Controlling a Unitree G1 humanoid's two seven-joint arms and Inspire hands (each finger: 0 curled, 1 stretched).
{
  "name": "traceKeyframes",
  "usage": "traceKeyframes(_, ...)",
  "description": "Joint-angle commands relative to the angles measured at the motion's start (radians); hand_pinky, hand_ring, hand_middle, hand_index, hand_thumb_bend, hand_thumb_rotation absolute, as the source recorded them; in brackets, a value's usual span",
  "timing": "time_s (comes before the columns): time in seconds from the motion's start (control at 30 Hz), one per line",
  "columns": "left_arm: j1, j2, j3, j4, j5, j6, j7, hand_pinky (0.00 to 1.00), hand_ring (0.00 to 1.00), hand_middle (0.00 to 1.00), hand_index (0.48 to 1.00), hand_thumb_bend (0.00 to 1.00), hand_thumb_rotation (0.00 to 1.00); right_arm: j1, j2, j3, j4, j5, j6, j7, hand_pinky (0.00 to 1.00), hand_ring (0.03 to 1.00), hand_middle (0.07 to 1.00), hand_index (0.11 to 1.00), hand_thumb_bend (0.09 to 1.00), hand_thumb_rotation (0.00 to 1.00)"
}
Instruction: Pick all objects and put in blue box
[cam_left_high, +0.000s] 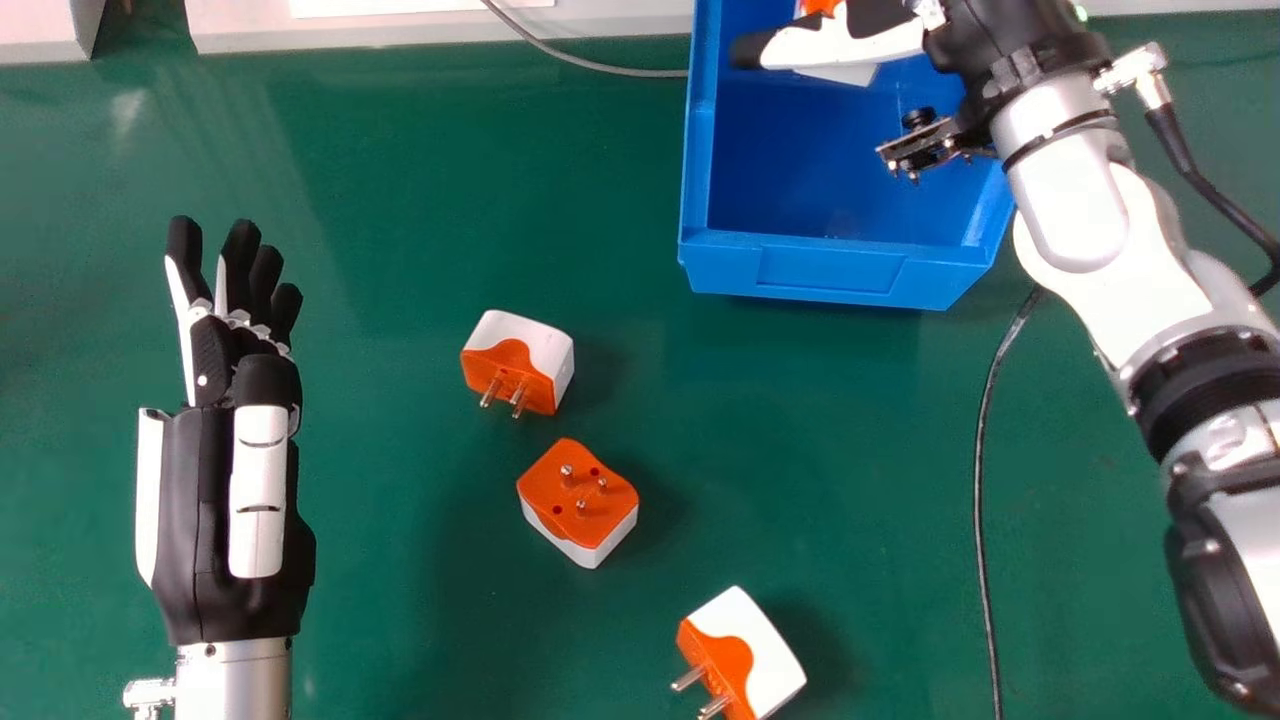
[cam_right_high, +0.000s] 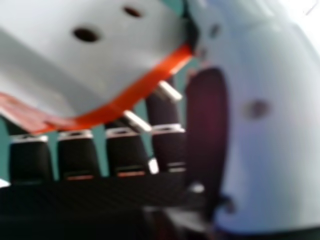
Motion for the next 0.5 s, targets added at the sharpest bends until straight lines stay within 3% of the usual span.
traceKeyframes(0.0, -0.016, 0.008, 0.004, 0.003, 0.002, -0.028, 0.000, 1.00, 1.00, 1.00, 0.999, 0.58, 0.85, -0.076, -0.009, 0.009, 0.010, 0.000, 0.009, -0.038, 0.31, 0.441, 0.522, 0.512, 0.495, 0.00)
traceKeyframes(0.27, -0.019, 0.010, 0.004, 0.006, -0.003, -0.028, -0.002, 1.00, 1.00, 1.00, 0.996, 0.58, 0.85, -0.107, -0.003, 0.049, 0.059, -0.025, 0.056, -0.079, 0.31, 0.437, 0.514, 0.511, 0.496, 0.00)
traceKeyframes(0.47, -0.025, 0.005, 0.002, 0.008, 0.008, -0.032, 0.009, 1.00, 1.00, 1.00, 0.996, 0.58, 0.85, -0.120, 0.009, 0.073, 0.094, -0.030, 0.100, -0.077, 0.31, 0.435, 0.510, 0.511, 0.497, 0.00)
